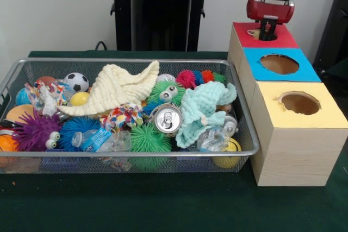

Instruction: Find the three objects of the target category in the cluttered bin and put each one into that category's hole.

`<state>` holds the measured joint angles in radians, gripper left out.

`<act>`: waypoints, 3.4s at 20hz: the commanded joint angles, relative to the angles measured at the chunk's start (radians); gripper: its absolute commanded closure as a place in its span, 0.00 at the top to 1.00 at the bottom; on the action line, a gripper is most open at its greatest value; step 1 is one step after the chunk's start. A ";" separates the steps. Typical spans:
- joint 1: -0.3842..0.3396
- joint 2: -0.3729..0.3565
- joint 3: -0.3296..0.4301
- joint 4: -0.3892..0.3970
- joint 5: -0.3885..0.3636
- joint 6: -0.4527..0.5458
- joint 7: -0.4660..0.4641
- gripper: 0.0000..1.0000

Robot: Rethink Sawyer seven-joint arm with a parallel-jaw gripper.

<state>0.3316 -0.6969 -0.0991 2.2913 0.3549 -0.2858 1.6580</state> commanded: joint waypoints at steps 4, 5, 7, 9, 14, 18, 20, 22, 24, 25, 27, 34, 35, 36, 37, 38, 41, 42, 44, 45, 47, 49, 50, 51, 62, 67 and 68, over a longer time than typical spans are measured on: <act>0.007 -0.163 0.003 0.043 0.020 0.374 0.188 0.00; 0.012 -0.178 -0.010 0.035 0.017 0.402 0.186 0.00; 0.023 -0.205 -0.041 0.011 0.010 0.468 0.183 0.00; 0.034 -0.226 -0.067 -0.009 0.002 0.521 0.185 0.00; 0.031 -0.266 -0.107 -0.052 -0.023 0.615 0.178 0.00; 0.003 -0.270 -0.107 -0.056 -0.043 0.599 0.147 0.00; -0.003 -0.278 -0.114 -0.059 -0.053 0.608 0.141 0.00; 0.003 -0.293 -0.135 -0.069 -0.068 0.638 0.138 0.00; 0.007 -0.301 -0.152 -0.083 -0.082 0.666 0.137 0.00; 0.006 -0.304 -0.157 -0.087 -0.088 0.675 0.137 0.00; 0.001 -0.311 -0.163 -0.097 -0.098 0.693 0.132 0.00; -0.072 -0.325 -0.156 -0.132 -0.145 0.736 0.070 0.00; -0.094 -0.323 -0.147 -0.137 -0.155 0.733 0.052 0.00; -0.116 -0.321 -0.138 -0.143 -0.166 0.730 0.034 0.00; -0.140 -0.318 -0.127 -0.147 -0.175 0.731 0.017 0.00; -0.162 -0.314 -0.119 -0.157 -0.187 0.734 0.002 0.00; -0.231 -0.304 -0.082 -0.179 -0.221 0.736 -0.040 0.00; -0.253 -0.299 -0.069 -0.187 -0.229 0.736 -0.048 0.00; -0.287 -0.290 -0.049 -0.207 -0.249 0.741 -0.054 0.00; -0.301 -0.285 -0.040 -0.218 -0.259 0.745 -0.056 0.00; -0.320 -0.273 -0.024 -0.243 -0.277 0.747 -0.054 0.00; -0.328 -0.263 -0.014 -0.272 -0.294 0.763 -0.044 0.00; -0.324 -0.262 -0.014 -0.288 -0.302 0.775 -0.038 0.00; -0.328 -0.259 -0.008 -0.303 -0.308 0.783 -0.037 0.00; -0.347 -0.233 0.027 -0.386 -0.348 0.826 -0.005 0.00; -0.349 -0.218 0.043 -0.410 -0.347 0.828 0.007 0.00; -0.351 -0.215 0.044 -0.412 -0.347 0.823 0.008 0.00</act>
<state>0.0142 -0.9544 -0.1462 1.9383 0.0580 0.4133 1.6580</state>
